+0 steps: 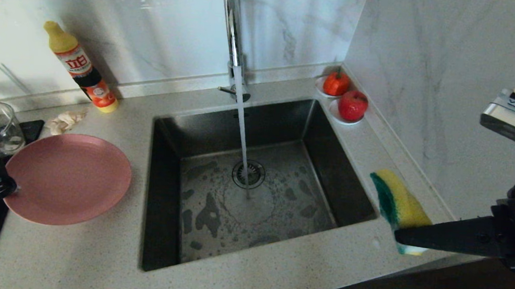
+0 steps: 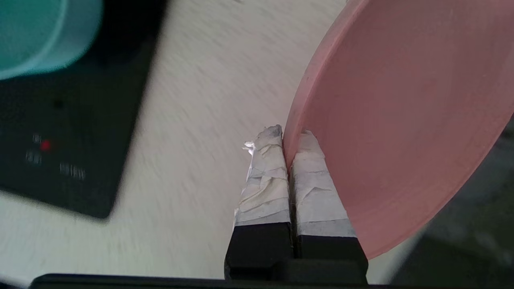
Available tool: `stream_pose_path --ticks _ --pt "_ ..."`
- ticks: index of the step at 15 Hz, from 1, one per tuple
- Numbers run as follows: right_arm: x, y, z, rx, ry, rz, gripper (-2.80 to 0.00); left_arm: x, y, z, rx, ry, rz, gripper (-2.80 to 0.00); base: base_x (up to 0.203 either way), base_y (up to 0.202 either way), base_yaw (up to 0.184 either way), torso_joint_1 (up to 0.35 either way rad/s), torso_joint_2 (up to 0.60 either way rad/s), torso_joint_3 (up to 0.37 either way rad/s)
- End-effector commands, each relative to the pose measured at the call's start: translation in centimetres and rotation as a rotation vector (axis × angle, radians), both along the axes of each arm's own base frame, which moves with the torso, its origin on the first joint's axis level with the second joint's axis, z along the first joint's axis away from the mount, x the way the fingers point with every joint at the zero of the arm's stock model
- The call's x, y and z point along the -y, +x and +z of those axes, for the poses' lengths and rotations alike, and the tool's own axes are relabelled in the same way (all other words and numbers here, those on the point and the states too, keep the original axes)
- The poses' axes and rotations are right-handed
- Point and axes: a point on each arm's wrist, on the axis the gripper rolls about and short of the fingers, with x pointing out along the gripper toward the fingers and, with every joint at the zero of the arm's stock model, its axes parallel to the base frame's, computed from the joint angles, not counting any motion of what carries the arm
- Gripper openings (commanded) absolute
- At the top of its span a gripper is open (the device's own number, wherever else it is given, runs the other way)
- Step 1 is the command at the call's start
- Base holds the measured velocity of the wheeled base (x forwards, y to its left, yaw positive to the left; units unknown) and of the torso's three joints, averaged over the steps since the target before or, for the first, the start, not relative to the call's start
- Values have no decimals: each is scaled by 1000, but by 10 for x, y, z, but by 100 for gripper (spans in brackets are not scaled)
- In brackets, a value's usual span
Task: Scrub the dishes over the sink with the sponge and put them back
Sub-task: Place the plate on the table
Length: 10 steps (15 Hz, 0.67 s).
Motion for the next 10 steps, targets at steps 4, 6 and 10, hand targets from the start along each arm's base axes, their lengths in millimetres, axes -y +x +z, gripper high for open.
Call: stream_pose_path --ticks 4,6,10 --pt "-3 3 -3 -15 -10 -1 -280 -47 26 -52 -80 -83 70 -280 0 0 0 0 0 0" --pt "-2 3 -3 -15 -10 -3 -280 -50 27 -57 -85 -90 72 -280 0 0 0 0 0 0" --pt "0 2 0 -5 0 -6 -280 -51 28 -56 -81 -89 71 0 0 0 0 0 0 0"
